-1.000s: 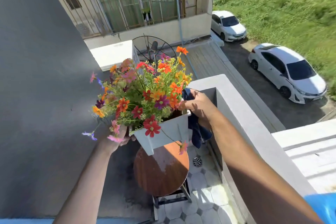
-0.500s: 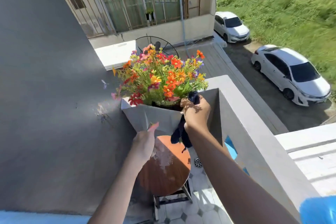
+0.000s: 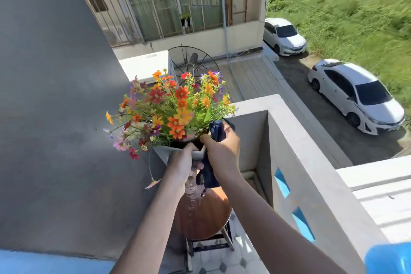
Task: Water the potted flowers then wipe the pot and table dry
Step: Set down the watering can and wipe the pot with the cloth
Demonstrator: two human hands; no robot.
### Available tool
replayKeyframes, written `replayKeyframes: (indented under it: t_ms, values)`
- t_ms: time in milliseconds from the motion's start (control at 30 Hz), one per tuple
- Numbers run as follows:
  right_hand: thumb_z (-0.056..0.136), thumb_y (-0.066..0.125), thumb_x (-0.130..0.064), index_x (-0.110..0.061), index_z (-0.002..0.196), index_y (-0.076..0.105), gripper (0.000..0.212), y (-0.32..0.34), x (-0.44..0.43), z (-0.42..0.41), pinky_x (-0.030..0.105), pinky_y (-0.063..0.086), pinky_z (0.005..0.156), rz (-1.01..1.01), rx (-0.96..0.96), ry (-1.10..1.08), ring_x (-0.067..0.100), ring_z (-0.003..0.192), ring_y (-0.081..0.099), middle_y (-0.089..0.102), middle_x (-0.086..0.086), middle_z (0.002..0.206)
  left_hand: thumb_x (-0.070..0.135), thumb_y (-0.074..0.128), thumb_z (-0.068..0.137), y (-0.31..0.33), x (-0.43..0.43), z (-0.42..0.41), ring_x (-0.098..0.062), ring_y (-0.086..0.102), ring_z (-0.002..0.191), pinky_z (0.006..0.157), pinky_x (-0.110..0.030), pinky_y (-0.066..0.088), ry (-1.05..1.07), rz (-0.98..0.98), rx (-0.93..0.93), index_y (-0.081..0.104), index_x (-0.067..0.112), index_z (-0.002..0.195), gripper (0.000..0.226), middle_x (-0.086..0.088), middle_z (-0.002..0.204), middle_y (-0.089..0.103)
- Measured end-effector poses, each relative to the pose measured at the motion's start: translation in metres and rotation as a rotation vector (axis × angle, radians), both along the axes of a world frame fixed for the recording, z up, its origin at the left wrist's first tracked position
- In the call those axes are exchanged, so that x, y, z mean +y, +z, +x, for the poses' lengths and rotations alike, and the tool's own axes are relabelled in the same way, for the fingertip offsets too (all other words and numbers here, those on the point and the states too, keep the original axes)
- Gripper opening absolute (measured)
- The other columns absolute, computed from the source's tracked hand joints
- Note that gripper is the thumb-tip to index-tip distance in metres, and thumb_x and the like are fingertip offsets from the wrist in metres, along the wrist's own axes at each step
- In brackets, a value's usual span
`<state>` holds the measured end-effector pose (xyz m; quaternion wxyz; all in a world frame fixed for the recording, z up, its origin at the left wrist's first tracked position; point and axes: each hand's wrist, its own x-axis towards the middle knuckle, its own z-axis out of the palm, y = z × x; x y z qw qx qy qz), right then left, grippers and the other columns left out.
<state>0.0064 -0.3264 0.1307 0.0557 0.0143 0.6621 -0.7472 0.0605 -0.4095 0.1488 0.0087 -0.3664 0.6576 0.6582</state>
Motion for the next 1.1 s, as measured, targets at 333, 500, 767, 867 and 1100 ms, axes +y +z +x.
replayKeyframes:
  t_ms: [333,500,767,867,1100]
  values:
    - [0.102,0.051,-0.015,-0.012,0.103,0.054,0.005,0.011,0.03,-0.017,0.016,0.04,0.064,0.151,0.102,0.067,0.016,0.067,0.053,0.057,0.009,0.082,0.021,0.045,0.089,0.02,-0.008,0.019,-0.01,0.023,0.032,0.046,-0.025,0.012,-0.068,0.184,0.064,0.053,0.015,0.046,0.044,-0.006,0.05,0.05]
    - [0.098,0.054,-0.018,-0.01,0.115,0.053,0.019,0.016,0.019,-0.01,0.017,0.044,0.072,0.147,0.219,-0.023,0.022,0.081,0.056,0.055,0.006,0.097,0.021,0.045,0.088,0.02,-0.005,0.015,-0.01,0.024,0.034,0.04,-0.022,0.016,-0.031,0.246,0.096,0.045,0.013,0.058,0.031,-0.005,0.051,0.05]
    - [0.088,0.054,-0.002,-0.024,0.139,0.054,0.055,-0.013,0.029,0.043,0.024,0.041,0.102,0.24,0.448,0.223,0.004,0.118,0.049,0.055,-0.005,0.122,0.021,0.041,0.087,0.032,-0.015,0.006,-0.007,0.026,0.029,0.034,-0.018,0.019,0.052,0.345,0.18,0.046,0.016,0.056,0.032,-0.002,0.049,0.049]
    - [0.089,0.052,-0.012,-0.032,0.136,0.056,0.051,-0.032,0.033,0.045,0.04,0.049,0.097,0.248,0.362,0.176,0.014,0.112,0.056,0.058,-0.006,0.125,0.019,0.042,0.087,0.035,-0.016,0.006,-0.007,0.026,0.03,0.037,-0.019,0.016,0.055,0.382,0.199,0.044,0.017,0.055,0.032,-0.004,0.053,0.05]
    - [0.094,0.058,-0.008,-0.016,0.134,0.058,0.041,-0.027,0.028,0.056,0.02,0.044,0.096,0.171,0.412,0.086,0.001,0.115,0.054,0.059,-0.009,0.121,0.022,0.044,0.086,0.033,-0.01,0.007,-0.007,0.027,0.032,0.037,-0.02,0.018,0.068,0.313,0.193,0.046,0.017,0.059,0.028,-0.003,0.052,0.051]
